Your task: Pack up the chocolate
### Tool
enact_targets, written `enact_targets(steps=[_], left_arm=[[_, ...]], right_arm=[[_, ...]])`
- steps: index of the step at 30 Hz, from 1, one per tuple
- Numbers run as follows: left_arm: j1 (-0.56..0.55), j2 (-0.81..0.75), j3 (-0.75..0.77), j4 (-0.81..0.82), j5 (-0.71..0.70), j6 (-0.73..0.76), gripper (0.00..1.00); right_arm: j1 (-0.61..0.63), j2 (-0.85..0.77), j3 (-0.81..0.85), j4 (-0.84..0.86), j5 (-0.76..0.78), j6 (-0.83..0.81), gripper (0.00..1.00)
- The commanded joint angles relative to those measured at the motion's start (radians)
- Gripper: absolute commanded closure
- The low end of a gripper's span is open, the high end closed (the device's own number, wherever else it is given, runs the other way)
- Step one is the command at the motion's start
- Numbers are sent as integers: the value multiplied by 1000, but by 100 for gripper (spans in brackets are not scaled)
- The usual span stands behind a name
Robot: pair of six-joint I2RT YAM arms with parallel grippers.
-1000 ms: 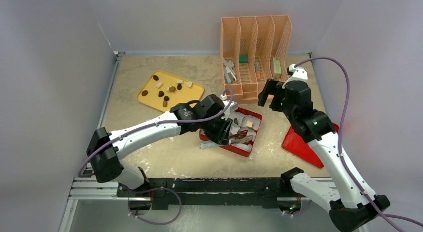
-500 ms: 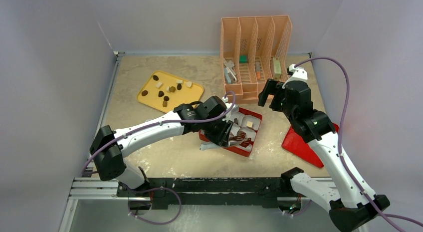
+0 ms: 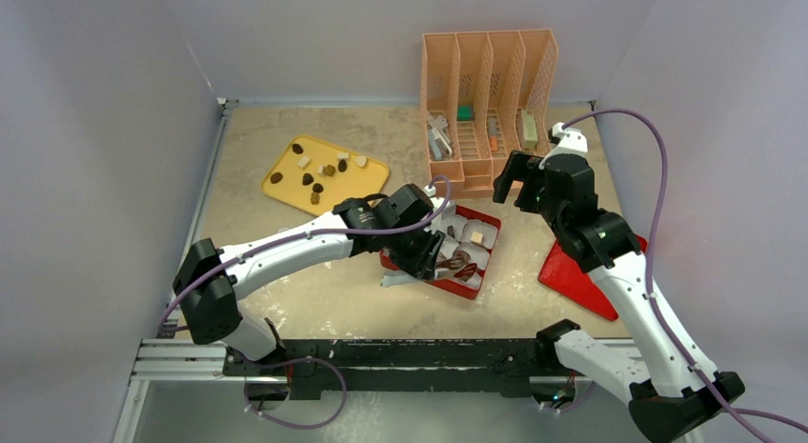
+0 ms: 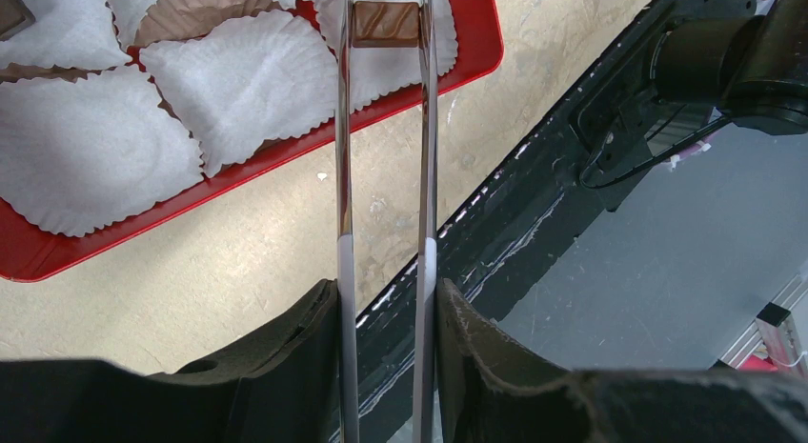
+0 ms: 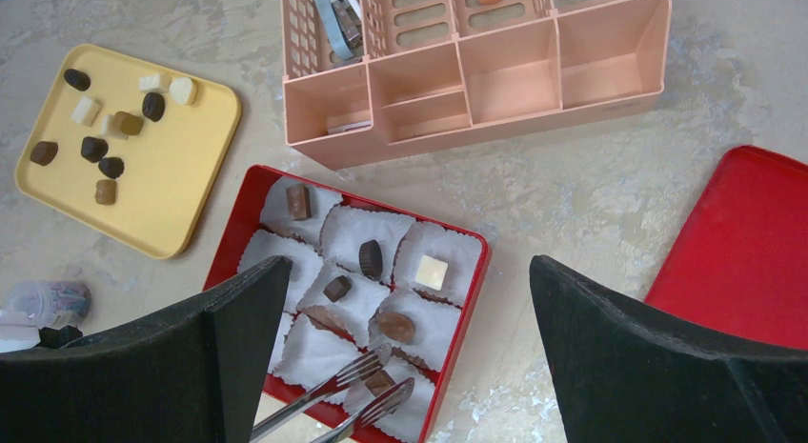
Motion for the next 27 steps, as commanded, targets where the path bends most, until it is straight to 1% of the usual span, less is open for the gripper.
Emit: enact_targets(steps=[1,9,17,23,27], left_arm=[[-5,-8,22,37,-1,17,64],[-5,-11,27,38,-3,18,62],[-5,-12,37,39,-13,21,62],[-4,-44,67,38,-69,11,62],[-2,-70,88,34,-148,-8,63]], right_arm=[[-3,-12,28,8,14,-15,1],[-3,-19,22,7,17,-13,1],[-3,-22,16,8,16,-13,1],[-3,-24,14,9,22,-17,1],[-3,-22,13,8,23,-20,1]])
